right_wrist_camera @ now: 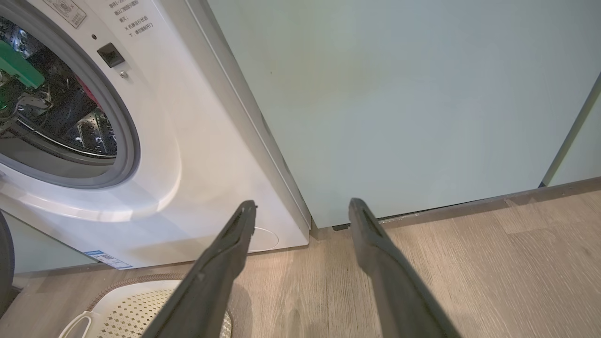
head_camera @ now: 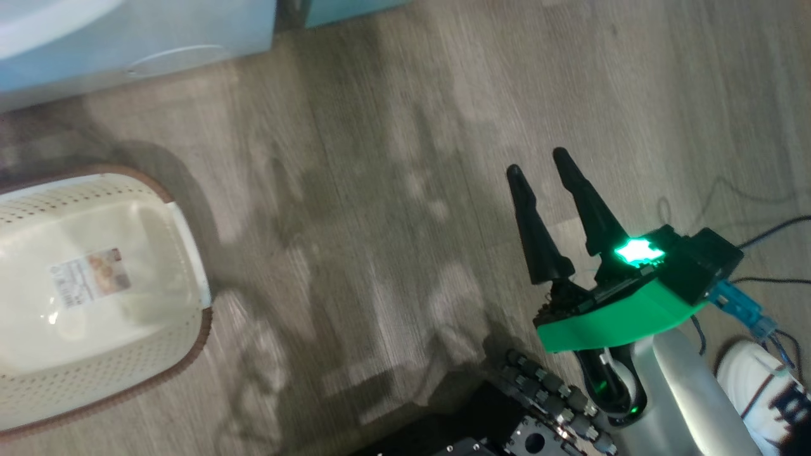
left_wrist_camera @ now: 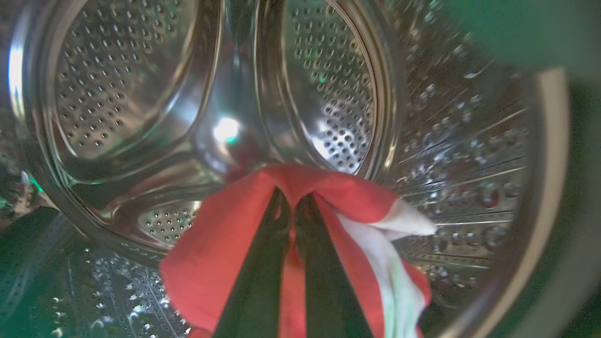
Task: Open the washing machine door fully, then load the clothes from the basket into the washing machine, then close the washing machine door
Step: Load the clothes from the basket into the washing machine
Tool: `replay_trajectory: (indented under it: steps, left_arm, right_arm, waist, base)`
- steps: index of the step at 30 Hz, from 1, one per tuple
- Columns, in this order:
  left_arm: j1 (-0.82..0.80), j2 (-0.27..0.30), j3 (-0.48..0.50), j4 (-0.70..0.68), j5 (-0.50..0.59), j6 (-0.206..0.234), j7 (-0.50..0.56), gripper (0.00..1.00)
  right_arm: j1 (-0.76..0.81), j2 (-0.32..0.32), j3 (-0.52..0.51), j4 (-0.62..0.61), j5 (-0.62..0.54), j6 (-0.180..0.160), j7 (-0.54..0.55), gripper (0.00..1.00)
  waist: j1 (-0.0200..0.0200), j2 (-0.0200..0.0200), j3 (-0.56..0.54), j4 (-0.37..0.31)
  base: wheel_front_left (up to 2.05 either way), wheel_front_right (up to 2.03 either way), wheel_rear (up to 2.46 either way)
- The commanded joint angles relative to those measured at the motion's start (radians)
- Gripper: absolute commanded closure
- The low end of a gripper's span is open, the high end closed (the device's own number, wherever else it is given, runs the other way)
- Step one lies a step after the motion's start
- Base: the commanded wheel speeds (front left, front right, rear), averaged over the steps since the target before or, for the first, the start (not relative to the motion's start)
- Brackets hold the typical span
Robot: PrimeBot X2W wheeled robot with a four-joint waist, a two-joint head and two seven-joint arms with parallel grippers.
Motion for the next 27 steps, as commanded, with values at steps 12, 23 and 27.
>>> replay_trajectory:
  steps: [12,23,27]
  left_arm:
    - [-0.248,0.122,-0.12,0.258,0.07,0.003,0.005,1.0]
    - [-0.288,0.116,-0.134,0.34,0.068,0.019,-0.034,0.0]
    - [-0.276,0.112,-0.131,0.324,0.06,0.021,-0.035,0.0]
  right_arm:
    - [-0.02,-0.001,0.061,-0.038,0.043,0.0,-0.006,0.0]
    - [-0.02,-0.001,0.061,-0.039,0.051,0.0,-0.006,0.0]
    - [-0.021,-0.001,0.058,-0.035,0.05,0.0,-0.006,0.0]
  waist:
    - [-0.0002,0.0001,0.066,-0.078]
    - [-0.0002,0.0001,0.068,-0.096]
    - [-0.0002,0.0001,0.059,-0.091]
  base:
    - [0.0,0.0,0.0]
    - [0.0,0.0,0.0]
    - [0.0,0.0,0.0]
